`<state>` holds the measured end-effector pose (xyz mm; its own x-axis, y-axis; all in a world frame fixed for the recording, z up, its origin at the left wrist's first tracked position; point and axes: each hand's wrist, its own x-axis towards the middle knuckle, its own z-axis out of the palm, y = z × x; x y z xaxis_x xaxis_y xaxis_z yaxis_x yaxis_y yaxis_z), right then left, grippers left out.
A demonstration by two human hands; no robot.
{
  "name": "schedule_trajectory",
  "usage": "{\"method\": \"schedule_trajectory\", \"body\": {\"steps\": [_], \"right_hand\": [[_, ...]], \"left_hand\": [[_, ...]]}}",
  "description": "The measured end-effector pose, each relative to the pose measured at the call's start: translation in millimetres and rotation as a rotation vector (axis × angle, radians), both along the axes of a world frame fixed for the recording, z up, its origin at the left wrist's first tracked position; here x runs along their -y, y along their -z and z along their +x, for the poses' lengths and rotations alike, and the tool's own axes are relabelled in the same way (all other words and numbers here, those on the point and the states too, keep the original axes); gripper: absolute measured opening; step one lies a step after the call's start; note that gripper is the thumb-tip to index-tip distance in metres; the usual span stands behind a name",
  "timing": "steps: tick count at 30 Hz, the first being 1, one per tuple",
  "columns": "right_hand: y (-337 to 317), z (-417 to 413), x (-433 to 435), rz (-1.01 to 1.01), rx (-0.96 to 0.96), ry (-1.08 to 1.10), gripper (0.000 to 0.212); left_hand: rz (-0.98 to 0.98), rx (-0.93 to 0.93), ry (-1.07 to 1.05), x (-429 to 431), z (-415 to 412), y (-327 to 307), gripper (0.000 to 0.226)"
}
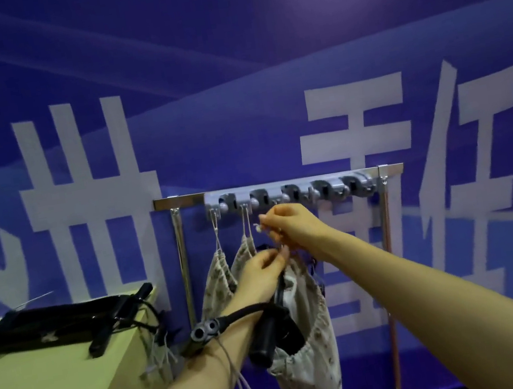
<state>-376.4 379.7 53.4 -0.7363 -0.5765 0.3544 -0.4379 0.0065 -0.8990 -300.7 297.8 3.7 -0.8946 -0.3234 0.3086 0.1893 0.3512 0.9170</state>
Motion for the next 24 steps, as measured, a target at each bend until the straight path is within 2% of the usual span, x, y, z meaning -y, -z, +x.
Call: {"method": "schedule_trajectory", "body": {"steps": [5,14,20,24], "right_hand": [[6,-54,-19,-0.005,-0.126,0.125,0.025],[7,-140,-33,0.020,-0.410,0.404,0.024],[-3,-174,-27,0.065,-0.494,0.548,0.022],[-6,-193,-23,0.055,-0.456,0.618,0.024]], "left_hand": [[0.015,0.036,-0.057,-12,-63,6,0.037],[-0.050,-0.023,-0.121,-33,-145,-2,0.036],[-0.069,-0.054,-0.144,-32,-180,-17,0.044],[-0.040,-0.034,-0.188,-29,-203,-22,0.046]]}}
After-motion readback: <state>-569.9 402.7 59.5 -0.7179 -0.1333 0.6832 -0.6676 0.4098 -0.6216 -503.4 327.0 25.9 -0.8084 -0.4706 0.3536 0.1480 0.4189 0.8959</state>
